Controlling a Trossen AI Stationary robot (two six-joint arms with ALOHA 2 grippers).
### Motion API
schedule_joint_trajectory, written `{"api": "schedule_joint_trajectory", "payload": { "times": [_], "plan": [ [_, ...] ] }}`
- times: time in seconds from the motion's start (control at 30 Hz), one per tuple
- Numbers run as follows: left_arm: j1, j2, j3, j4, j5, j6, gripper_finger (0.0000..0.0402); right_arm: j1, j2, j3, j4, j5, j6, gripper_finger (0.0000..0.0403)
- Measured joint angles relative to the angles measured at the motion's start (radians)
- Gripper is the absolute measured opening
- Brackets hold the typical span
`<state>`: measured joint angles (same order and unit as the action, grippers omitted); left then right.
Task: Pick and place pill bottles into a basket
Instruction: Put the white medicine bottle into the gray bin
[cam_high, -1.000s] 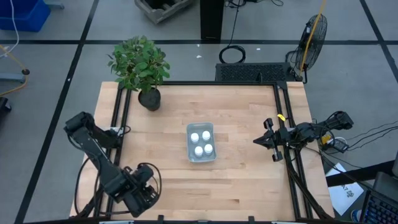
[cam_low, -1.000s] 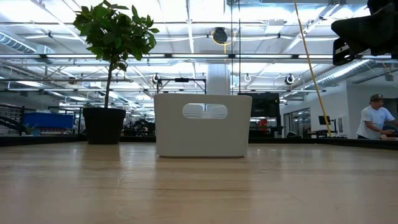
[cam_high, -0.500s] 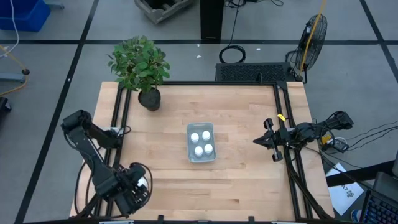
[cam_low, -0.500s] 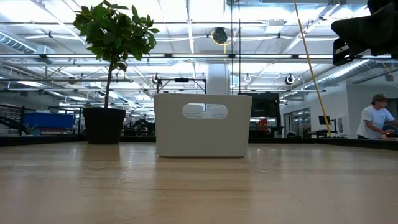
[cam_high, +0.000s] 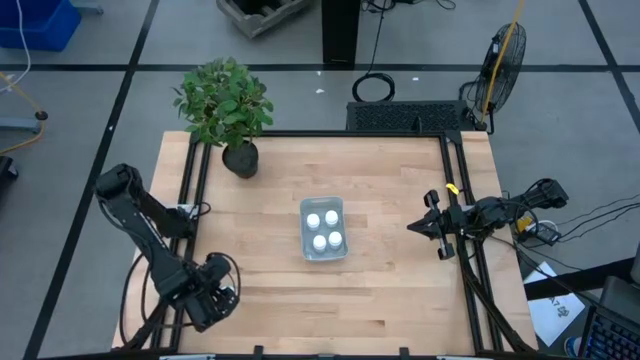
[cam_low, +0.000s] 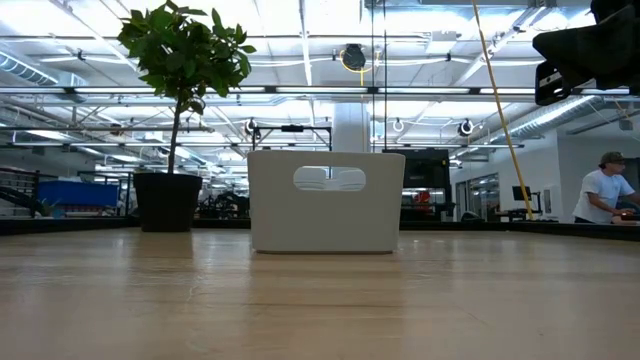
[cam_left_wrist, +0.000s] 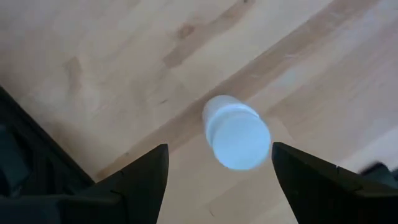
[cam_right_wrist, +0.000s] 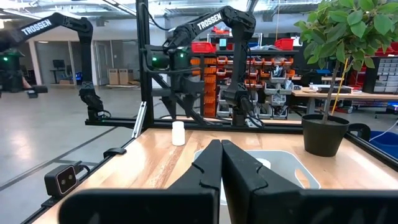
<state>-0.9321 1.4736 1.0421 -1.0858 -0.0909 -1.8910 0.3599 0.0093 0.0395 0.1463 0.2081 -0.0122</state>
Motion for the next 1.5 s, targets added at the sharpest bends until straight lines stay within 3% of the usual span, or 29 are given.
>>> {"api": "schedule_joint_trajectory", "payload": {
  "times": [0.27, 0.67, 1.1, 1.5],
  "plan": [
    [0.003, -0.001, -0.059, 0.141, -0.053, 0.029, 0.0292, 0.0, 0.0, 0.0, 0.0, 0.0, 0.0, 0.0],
    [0.026, -0.001, -0.107, 0.182, 0.007, 0.028, 0.0289, 0.0, 0.0, 0.0, 0.0, 0.0, 0.0, 0.0],
    [0.037, -0.001, -0.107, 0.22, 0.011, 0.075, 0.0163, 0.0, 0.0, 0.0, 0.0, 0.0, 0.0, 0.0],
    [0.101, -0.001, -0.107, 0.219, -0.061, 0.2, 0.0176, 0.0, 0.0, 0.0, 0.0, 0.0, 0.0, 0.0]
  ]
}}
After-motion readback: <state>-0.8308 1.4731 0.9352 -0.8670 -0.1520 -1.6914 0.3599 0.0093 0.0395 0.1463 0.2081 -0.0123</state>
